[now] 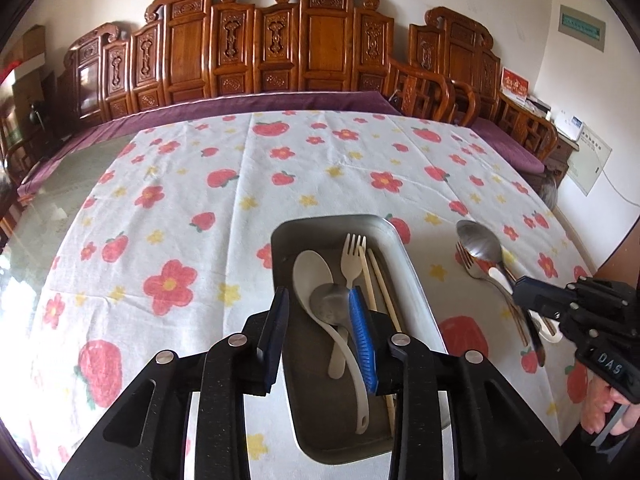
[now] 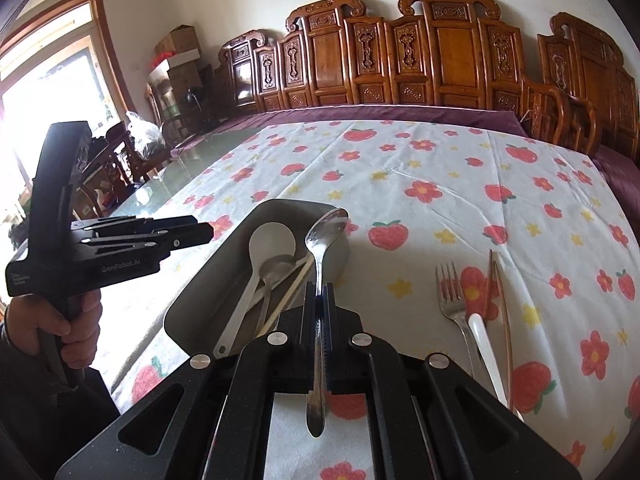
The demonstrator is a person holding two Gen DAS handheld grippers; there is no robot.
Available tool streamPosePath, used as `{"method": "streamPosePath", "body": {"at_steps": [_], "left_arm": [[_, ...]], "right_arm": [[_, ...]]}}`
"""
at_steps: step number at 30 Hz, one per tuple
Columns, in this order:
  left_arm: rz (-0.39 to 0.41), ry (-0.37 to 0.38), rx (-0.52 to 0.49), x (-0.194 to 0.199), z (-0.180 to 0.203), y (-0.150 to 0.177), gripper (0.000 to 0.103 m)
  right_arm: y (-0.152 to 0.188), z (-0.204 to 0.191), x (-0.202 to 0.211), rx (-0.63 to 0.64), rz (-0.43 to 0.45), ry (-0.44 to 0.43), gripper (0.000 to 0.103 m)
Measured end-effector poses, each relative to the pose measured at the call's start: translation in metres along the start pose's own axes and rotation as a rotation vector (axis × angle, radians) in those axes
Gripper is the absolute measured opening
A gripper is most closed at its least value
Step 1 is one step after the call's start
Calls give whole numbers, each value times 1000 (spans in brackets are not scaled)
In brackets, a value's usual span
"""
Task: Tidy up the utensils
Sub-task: 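Lower the silver spoon into the tray and open the right gripper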
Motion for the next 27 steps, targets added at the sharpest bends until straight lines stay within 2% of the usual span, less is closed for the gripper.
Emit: {"method": "streamPosePath", "body": {"at_steps": [10,20,27], "left_arm": [[38,-46,26,17,-28,-4,39],[58,-71,56,26,-51,-4,40],[53,-85,60,27,-56,-2,40]], "right_arm": [[-20,-36,-29,26,-11,-32,4],[-19,-64,-65,24,-55,-49,4],[-9,-69,-90,-20,-95,-40,4]]}}
Point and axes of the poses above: each gripper's, at about its wrist camera, not at the fingertips, and x roughly against the way its jaws point, z to its right, y to its underside, the point moved 5 cm from there along -x, roughly the way its jaws point, and after that the axes turned 4 degrees about -x, right-handed, at the moved point
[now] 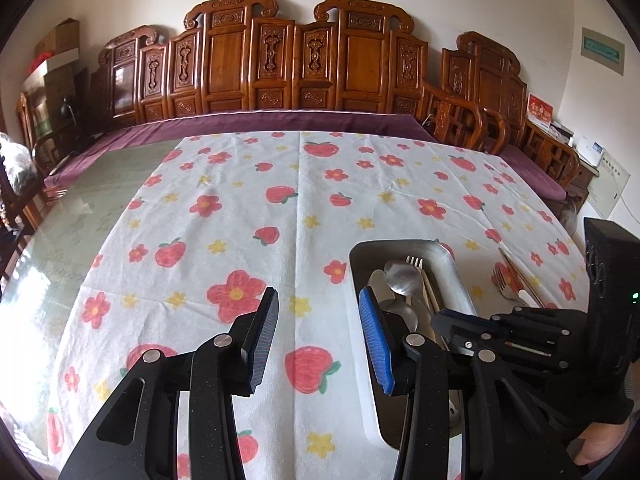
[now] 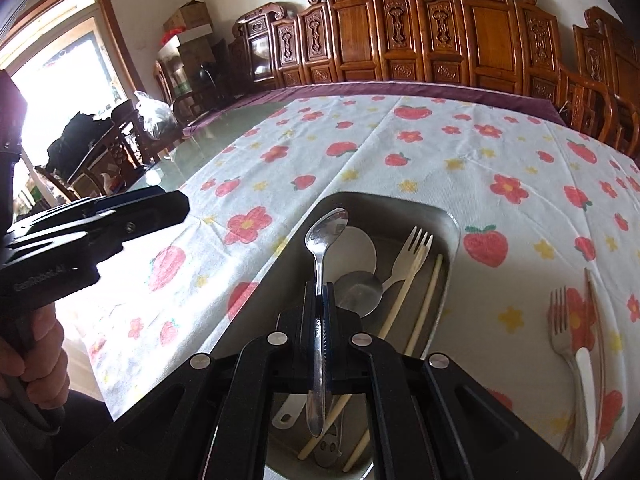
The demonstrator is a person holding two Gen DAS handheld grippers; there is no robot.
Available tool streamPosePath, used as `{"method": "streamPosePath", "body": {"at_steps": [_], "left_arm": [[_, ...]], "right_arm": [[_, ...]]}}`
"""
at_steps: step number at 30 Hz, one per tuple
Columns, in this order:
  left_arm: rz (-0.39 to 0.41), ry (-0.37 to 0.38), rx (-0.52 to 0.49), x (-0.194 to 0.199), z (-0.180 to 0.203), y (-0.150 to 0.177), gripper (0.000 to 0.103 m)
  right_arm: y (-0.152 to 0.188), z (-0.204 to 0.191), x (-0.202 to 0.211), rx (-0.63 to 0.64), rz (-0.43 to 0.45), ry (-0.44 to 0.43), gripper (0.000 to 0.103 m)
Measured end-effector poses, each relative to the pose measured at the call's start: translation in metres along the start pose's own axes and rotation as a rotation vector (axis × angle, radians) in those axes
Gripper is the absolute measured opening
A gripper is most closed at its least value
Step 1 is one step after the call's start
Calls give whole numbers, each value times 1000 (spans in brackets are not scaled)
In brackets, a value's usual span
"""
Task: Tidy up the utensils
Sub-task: 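Lower the silver spoon into the tray and open the right gripper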
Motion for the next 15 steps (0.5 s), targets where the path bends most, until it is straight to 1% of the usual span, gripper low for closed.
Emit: {"method": "streamPosePath", "body": {"at_steps": [6,8,15], "left_arm": [[-2,-3,1,0,0,0,40],[2,-3,2,1,-1,0,40],[0,-10,3,1,-2,1,40]], "right_arm": [[4,-7,-16,-25,-29,-4,4],[8,-10,-23,-29,-58,-16,4],[14,-15,-35,-64,-84,-61,4]]}}
Point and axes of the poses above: each gripper's, at about its wrist camera, not at the fingertips, and x roughly against the way its jaws point, z to its right, y to its underside, the point moved 5 cm from there along -x, roughly the way its jaws point, and after that the axes turned 4 degrees about -x, right-handed, at the moved point
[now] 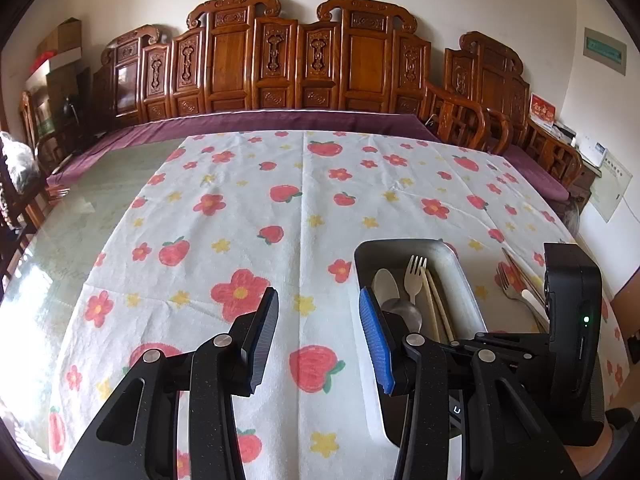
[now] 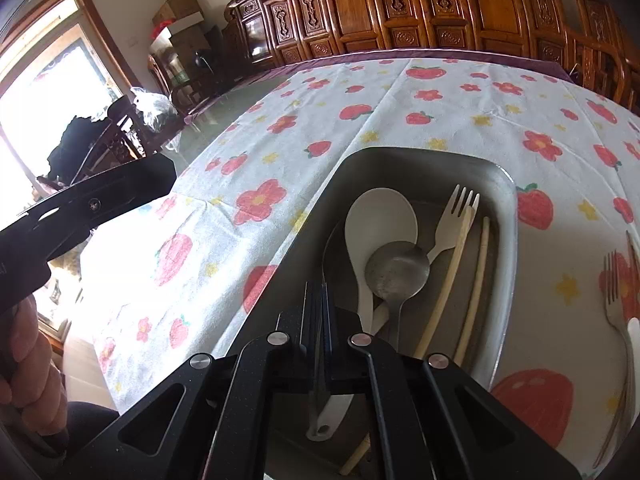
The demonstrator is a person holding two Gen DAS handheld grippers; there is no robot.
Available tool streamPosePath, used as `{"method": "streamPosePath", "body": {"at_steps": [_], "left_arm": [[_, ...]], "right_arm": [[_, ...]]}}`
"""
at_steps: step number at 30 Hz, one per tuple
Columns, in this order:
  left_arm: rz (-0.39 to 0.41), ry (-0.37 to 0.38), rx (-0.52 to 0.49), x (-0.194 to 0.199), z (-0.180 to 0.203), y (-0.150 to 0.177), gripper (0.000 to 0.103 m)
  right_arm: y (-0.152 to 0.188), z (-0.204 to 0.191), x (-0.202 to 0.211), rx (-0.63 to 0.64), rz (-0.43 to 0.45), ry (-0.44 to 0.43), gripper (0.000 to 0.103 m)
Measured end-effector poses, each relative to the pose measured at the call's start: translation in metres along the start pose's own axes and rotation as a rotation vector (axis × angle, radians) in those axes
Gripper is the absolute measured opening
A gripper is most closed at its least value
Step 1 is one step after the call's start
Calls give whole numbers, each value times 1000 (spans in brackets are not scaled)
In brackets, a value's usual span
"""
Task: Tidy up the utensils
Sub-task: 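Lower the silver spoon into the tray and open the right gripper, then grasp a wooden chopstick from the pile with the right gripper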
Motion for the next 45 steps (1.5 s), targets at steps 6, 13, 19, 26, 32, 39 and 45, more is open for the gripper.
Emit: {"method": "streamPosePath", "body": {"at_steps": [6,13,19,26,32,39,45], "left_arm": [[-1,2,0,0,0,0,40],[0,18,-17,-3,14,0,40],[1,43,-51,-8,42,-3,43],[1,85,-66,-16,76,-2,65],[-2,106,-105,-21,106,2,67],[-13,140,-136,-25,135,10,67],[-26,164,-174,-28,158,19,67]], "right_arm": [[-1,5,7,2,17,-7,4],[-2,23,43,23,59,15,4],[1,46,79,44,89,64,4],[17,94,124,64,117,176,4],[30,160,151,21,114,304,4],[43,219,148,-86,94,351,4],[51,236,133,-123,68,348,4]]}}
Point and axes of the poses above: each gripper's, at about its wrist camera, not at the fingertips, and x roughly against the way its jaws point, z to its right, y to its underside, the point moved 5 cm from there along -x, roughly the way its jaws point, and after that the axes turned 4 degrees about -x, right-handed, at the moved point
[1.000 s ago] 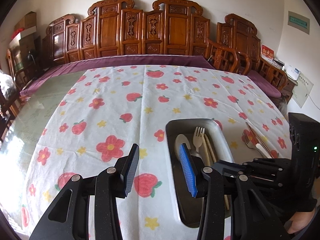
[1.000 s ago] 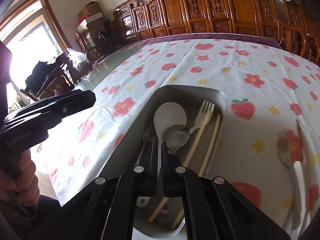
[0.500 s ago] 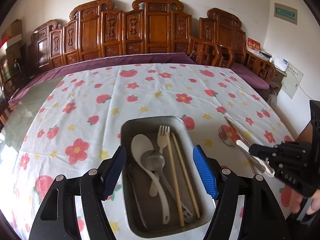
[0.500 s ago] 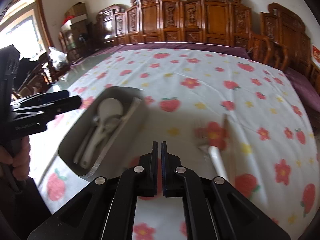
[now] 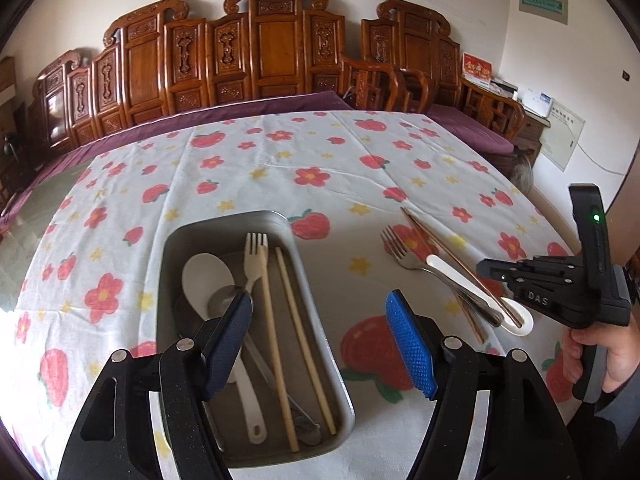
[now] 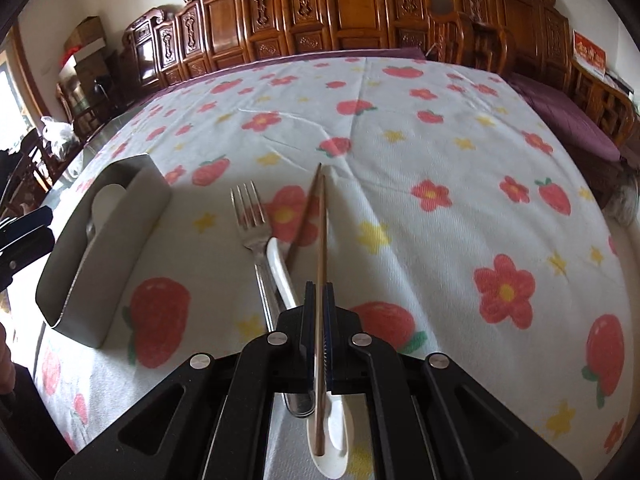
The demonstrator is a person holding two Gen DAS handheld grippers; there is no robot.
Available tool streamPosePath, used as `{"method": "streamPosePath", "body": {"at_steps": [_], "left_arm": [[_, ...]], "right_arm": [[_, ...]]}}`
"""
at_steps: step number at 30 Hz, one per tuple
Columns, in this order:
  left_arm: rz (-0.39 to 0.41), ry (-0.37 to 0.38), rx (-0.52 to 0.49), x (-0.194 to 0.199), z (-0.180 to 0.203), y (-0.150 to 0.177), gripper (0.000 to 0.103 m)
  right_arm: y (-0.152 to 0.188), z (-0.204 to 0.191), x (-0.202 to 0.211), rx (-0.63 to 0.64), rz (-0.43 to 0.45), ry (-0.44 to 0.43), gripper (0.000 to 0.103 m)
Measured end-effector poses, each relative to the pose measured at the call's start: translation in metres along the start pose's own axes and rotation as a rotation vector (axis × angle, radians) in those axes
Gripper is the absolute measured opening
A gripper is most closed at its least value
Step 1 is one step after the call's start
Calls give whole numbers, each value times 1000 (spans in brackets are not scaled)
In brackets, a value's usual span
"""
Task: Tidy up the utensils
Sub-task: 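Grasp a wooden chopstick from the pile with the right gripper, then grasp a silver fork with the left gripper and lift it while the right gripper holds the chopstick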
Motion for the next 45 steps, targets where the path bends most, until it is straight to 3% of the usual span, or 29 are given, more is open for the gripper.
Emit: {"method": "streamPosePath", "body": {"at_steps": [4,8,15,18,24,36,45], "left_arm": [[-8,2,-22,-3,8,3,67],[-12,4,-29,-4,11,4,67],[-17,4,-36,-5,16,6,67],[-27,-6,-50,-9,19,9,67],[-32,-15,-66,-10,25,13,67],[-16,-46,-142,-21,59,-3,67],[-102,19,-120,-64,94,-12,67]], "right_arm": [[2,1,-6,-8,-13,-4,5],[3,3,-7,-20,-17,-8,17],[4,5,-10,-58,-42,-38,17],[3,5,-7,-99,-42,-85,6],[-5,-1,11,-100,17,-125,6],[-16,44,23,-113,91,-11,6],[-16,62,19,-158,89,5,6]]}}
Point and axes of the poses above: each gripper's, at about its wrist camera, not at the fingertips, and x roughly against the way its jaws point, z to its right, y to its underside, the point moved 5 cm from there along -x, roughly the way its jaws point, and after that the axes turned 4 degrees about -x, right-handed, at the moved point
